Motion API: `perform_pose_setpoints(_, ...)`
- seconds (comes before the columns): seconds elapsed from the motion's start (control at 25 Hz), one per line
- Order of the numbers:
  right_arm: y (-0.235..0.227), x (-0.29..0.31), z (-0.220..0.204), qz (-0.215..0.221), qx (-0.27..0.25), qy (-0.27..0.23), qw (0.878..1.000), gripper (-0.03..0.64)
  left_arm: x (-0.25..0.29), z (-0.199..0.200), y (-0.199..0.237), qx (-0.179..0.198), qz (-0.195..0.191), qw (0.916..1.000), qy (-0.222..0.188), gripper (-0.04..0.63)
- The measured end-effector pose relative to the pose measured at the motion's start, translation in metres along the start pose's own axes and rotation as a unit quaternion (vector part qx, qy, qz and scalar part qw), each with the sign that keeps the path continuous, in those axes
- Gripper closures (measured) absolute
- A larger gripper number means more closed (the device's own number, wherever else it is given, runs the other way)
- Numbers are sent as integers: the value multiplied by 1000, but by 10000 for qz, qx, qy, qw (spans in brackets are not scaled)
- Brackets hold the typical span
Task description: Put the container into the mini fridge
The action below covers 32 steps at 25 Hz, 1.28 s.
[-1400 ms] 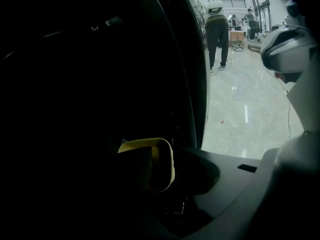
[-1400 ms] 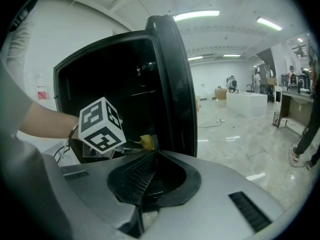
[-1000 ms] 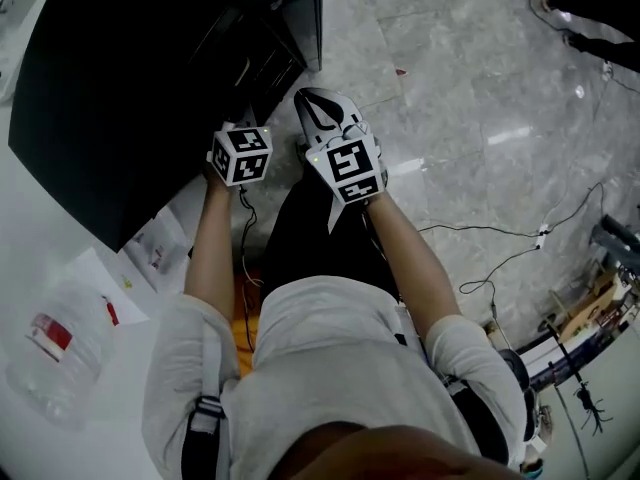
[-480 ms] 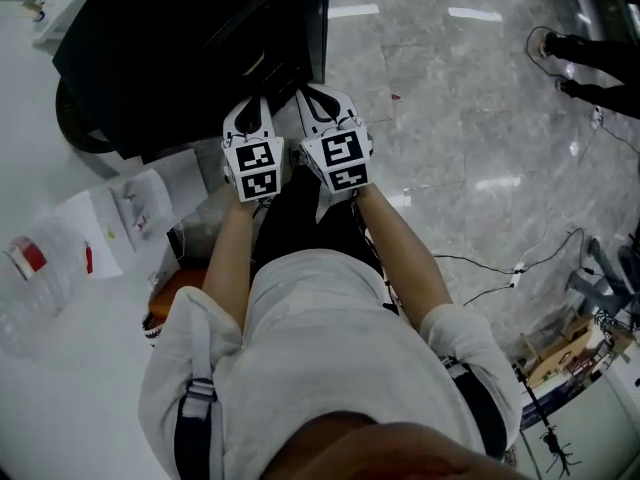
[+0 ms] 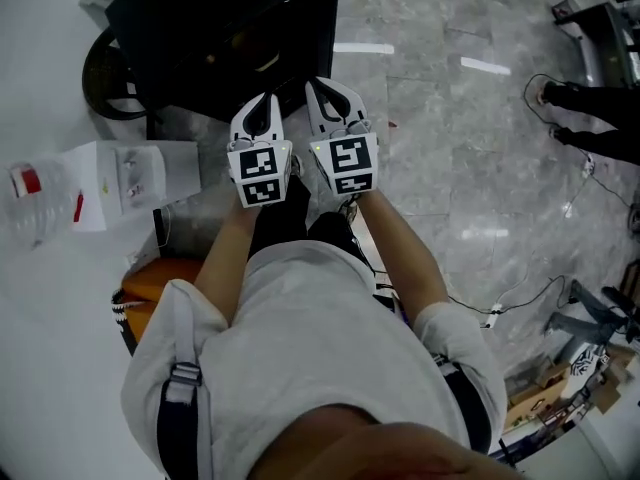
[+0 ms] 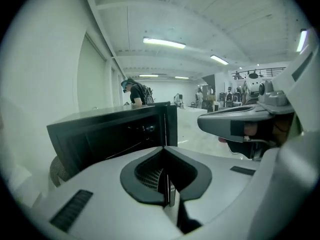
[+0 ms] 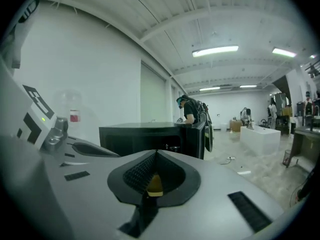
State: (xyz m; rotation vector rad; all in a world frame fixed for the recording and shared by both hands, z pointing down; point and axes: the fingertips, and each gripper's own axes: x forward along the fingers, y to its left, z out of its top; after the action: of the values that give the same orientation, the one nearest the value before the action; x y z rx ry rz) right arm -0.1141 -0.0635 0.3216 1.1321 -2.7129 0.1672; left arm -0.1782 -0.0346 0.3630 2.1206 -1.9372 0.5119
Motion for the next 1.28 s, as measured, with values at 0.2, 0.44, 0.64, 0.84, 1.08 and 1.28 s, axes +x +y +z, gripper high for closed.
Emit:
perform_pose_setpoints(0.2,-8,-47,24,-62,-237,-315,9992,578,-33,27,-27,-17,89,9992,-380,581)
perform_pose_setpoints(0.44,-28,-105,23,-241,-451,-379,9980,580,-68,51,-73,-177,197,9964,-808,581)
perform_pose_setpoints(0.64,-25,-132,28,-124,-594,-482,9970,579,-90,59,-96,-231,305,9950,-927,581)
perform_pose_setpoints(0.84,-23,-156,41,-59,-651,-718,9953,580,-111,68,-114,-83,324,9931,-1122,581)
perform_pose_setpoints(1.08,-32,-177,48,34,-615,-779,9951,580,-118,64,-135,-81,396,9933,-1087,581)
perform_pose_setpoints(1.28,-43,-181,49,-31,-534,-827,9951,579,-118,73,-148,244,274,9941,-1022,581)
